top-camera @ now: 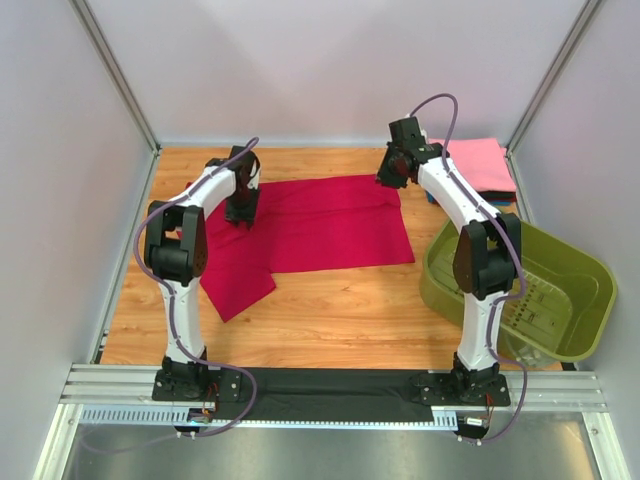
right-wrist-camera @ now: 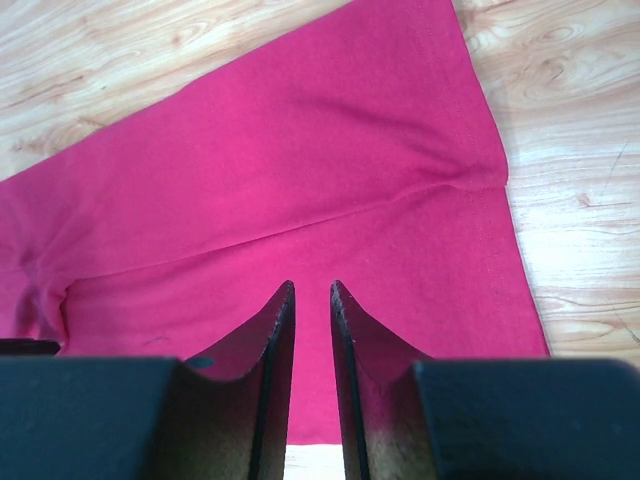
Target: Fold and stack the t-shirts
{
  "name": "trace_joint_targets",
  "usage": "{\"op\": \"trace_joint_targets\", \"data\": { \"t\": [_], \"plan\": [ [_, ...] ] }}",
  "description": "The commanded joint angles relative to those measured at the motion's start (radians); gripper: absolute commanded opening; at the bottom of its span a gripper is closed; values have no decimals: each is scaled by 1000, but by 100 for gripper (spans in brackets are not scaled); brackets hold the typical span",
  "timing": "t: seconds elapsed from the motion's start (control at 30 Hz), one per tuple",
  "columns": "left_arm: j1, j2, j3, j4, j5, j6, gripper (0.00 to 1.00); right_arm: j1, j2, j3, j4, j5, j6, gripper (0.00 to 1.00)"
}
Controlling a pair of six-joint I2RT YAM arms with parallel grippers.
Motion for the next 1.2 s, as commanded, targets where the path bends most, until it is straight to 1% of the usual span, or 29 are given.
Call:
{"op": "trace_joint_targets", "data": {
  "t": [0.0, 0.07, 0.17, 0.27, 0.3, 0.37, 0.4, 0.6, 0.8, 1.1, 1.13, 1.17],
  "plan": [
    [-21, 8, 15, 23, -14, 23, 44, -4, -72, -7, 26, 10, 1, 22],
    [-25, 17, 14, 24, -14, 23, 43, -4, -76, -7, 25, 16, 1, 22],
    [-28, 36, 35, 14, -23, 23, 38, -5, -73, -5, 26, 18, 0, 22],
    [-31, 36, 51, 0, -32, 24, 25, -4, -70, -4, 25, 16, 1, 22],
    [-32, 28, 52, -6, -34, 24, 15, -4, -73, -7, 23, 18, 1, 22],
    [-32, 22, 44, -3, -37, 26, 6, -4, -71, -7, 25, 21, 1, 22],
    [-32, 19, 44, -3, -42, 27, 0, -5, -75, -11, 23, 22, 0, 22],
    [-32, -9, 57, -42, -25, 26, 0, -7, -76, -13, 22, 25, -3, 22],
    [-32, -40, 72, -94, 37, 29, 0, -10, -76, -30, 25, 24, -2, 22],
    [-32, 57, 219, -223, 115, -31, 0, -10, -81, -36, 31, 15, -11, 22],
    [-32, 63, 236, -232, 125, -46, 1, -11, -82, -35, 31, 15, -14, 22],
    [-32, 72, 242, -249, 135, -49, 4, -10, -82, -36, 29, 13, -17, 22]
  ]
}}
